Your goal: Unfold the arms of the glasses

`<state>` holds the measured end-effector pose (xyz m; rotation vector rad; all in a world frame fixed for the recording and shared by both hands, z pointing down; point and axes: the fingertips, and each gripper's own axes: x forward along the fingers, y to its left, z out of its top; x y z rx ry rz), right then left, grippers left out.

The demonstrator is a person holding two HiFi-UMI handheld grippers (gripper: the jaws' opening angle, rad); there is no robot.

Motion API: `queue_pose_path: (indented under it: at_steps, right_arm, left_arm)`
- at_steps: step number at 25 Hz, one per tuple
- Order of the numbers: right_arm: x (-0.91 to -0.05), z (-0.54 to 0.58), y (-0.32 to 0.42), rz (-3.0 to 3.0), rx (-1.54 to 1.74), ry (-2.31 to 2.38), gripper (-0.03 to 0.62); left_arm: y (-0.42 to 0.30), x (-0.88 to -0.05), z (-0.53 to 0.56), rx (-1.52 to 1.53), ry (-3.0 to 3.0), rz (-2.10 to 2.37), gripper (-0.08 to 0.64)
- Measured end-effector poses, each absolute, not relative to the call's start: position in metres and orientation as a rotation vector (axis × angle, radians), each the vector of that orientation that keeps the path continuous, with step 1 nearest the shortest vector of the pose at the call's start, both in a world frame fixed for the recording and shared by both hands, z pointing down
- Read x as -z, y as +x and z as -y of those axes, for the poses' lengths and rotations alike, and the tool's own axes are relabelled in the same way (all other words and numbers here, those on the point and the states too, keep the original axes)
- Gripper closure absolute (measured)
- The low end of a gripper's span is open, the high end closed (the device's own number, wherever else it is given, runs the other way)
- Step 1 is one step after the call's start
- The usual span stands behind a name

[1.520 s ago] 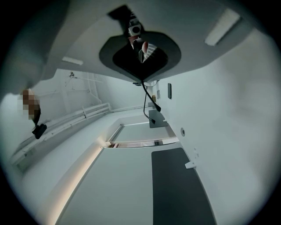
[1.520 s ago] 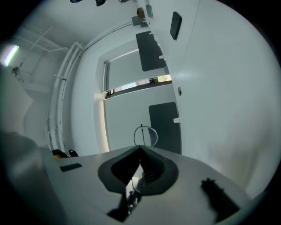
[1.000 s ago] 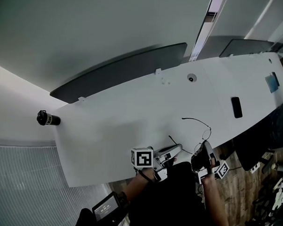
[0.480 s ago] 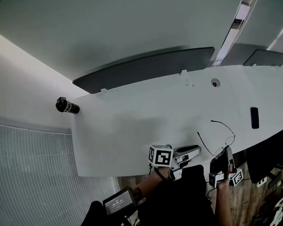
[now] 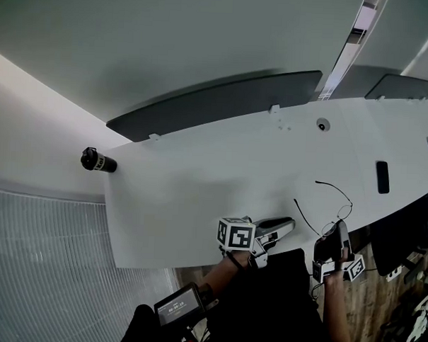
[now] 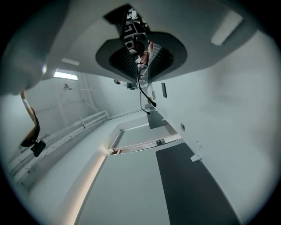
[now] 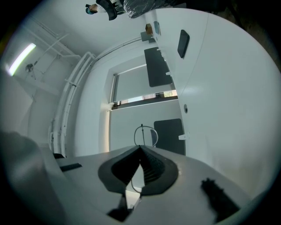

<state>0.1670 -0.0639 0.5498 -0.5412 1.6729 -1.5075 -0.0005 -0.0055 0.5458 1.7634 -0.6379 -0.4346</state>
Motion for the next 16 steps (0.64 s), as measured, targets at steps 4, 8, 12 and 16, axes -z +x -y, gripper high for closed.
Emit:
queue_pose_path:
  at_steps: [4, 8, 12, 16]
  right_arm:
    - [-0.550, 0.062, 0.166, -1.673, 1.513, -0.548, 0.583]
    - [-0.552, 0.061, 0.169, -1.681, 1.501, -0.588, 0.583]
    - [-0.553, 0.061, 0.170, -1.683, 1.495, -0.593, 0.583]
    - [-0.551, 0.058, 0.167, -1.688, 1.496, -0.585, 0.583]
  left_arm:
    - [-0.003, -0.546, 0.007, 0.444, 1.754, 0.642, 0.491]
    - [-0.005, -0.548, 0.005, 0.442, 1.748, 0.646, 0.494]
    - [-0.006, -0.554, 0.002, 0.434, 1.732, 0.652, 0.500]
    - [-0.005, -0.559, -0.004, 0.418, 1.720, 0.657, 0.505]
